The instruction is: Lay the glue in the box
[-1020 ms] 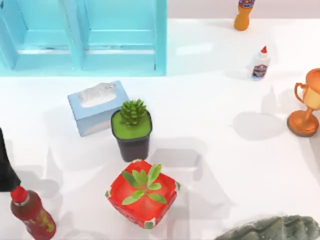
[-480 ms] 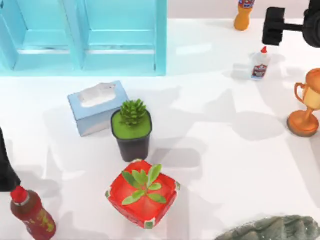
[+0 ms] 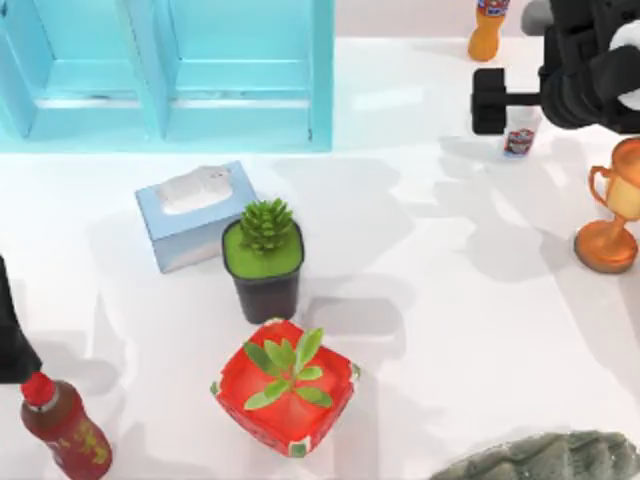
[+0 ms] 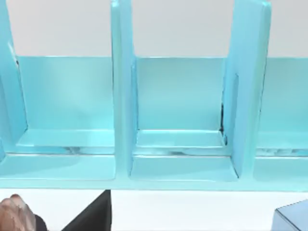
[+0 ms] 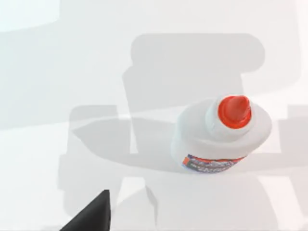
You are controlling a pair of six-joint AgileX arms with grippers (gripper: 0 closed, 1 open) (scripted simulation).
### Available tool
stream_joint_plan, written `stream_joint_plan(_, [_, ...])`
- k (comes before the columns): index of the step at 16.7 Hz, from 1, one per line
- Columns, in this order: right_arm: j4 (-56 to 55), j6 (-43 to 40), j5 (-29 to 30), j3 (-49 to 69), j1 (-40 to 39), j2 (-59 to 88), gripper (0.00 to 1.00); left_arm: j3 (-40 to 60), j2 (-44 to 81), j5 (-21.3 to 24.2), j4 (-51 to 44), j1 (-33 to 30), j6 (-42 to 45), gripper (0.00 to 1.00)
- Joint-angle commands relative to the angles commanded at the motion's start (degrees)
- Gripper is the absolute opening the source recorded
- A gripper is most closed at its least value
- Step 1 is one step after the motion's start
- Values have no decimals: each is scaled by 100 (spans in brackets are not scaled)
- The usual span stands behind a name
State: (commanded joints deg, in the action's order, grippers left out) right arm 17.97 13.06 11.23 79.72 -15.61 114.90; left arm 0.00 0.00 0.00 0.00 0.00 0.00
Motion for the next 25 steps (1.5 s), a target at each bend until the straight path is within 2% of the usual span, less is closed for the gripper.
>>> stream_joint_plan(8, [72, -103, -61, 544, 112, 416, 100, 0, 0, 0, 0, 0, 0, 100])
stream_joint_plan(15, [-673, -180, -115, 1159, 235, 1799, 100, 0, 0, 0, 0, 0, 0, 100])
stream_joint_plan(20, [-756, -185, -116, 1198, 241, 1919, 100, 0, 0, 0, 0, 0, 0, 100])
stream_joint_plan(25, [-756, -185, -116, 1198, 241, 1919, 62, 0, 0, 0, 0, 0, 0, 100])
